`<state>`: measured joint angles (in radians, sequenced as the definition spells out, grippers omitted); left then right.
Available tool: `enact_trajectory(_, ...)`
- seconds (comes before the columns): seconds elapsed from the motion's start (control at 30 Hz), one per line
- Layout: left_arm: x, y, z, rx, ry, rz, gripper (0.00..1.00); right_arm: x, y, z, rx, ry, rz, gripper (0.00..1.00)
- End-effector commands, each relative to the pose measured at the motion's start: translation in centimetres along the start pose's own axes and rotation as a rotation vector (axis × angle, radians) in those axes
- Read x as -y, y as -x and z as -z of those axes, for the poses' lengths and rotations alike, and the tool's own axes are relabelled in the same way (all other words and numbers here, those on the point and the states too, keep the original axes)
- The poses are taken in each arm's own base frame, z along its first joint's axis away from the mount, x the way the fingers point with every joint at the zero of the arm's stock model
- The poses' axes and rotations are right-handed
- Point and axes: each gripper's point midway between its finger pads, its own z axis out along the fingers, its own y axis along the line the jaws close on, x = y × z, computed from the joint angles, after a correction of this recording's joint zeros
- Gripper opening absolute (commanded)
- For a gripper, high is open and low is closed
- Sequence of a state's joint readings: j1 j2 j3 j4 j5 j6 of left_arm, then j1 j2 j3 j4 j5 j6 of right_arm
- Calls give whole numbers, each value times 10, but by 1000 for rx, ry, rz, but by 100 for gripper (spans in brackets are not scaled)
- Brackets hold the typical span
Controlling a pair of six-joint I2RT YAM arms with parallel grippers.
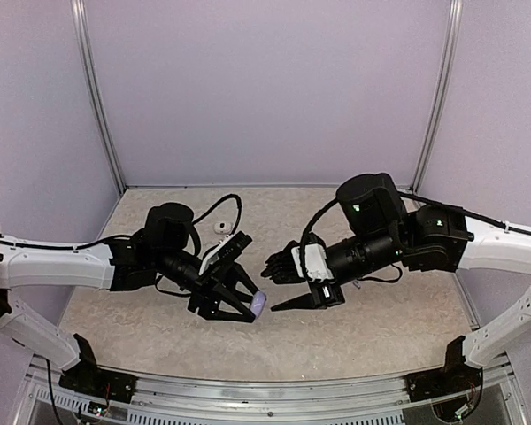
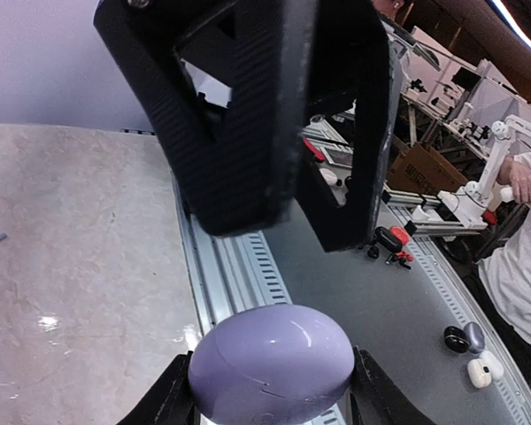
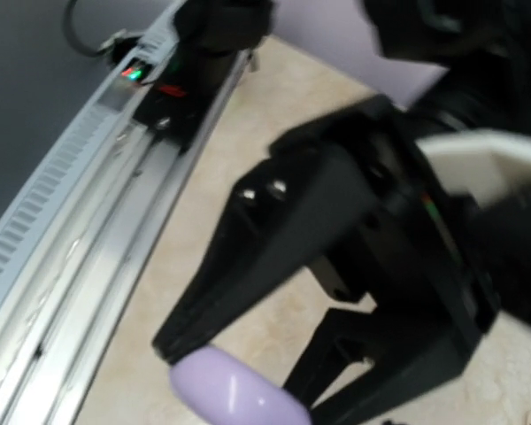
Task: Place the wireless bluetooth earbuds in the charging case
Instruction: Pass from the left arm to the right
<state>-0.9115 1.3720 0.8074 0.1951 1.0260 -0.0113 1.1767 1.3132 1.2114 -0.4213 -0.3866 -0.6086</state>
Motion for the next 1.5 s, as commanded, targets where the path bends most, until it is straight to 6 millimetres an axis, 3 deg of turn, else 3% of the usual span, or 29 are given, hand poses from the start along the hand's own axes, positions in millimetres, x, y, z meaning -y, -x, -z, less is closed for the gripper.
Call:
enact_trajectory(0.0, 25, -6, -10, -57, -135, 76, 22, -25, -6, -6, -124, 71, 92, 55)
enact_trajectory(0.13, 30, -11, -17, -89, -171, 81, 23, -47, -3, -12, -140, 121, 135, 52)
enact_trajectory(0.37, 42, -18, -33, -149, -248, 70, 23, -60, 0, -14, -155, 150, 162, 49)
enact_trajectory(0.63, 50, -14, -37, -155, -281, 43, 23, -76, -6, -21, -163, 189, 186, 45)
enact_trajectory(1.47, 52, -24, -46, -246, -334, 105, 28, -101, -24, -32, -251, 230, 247, 28)
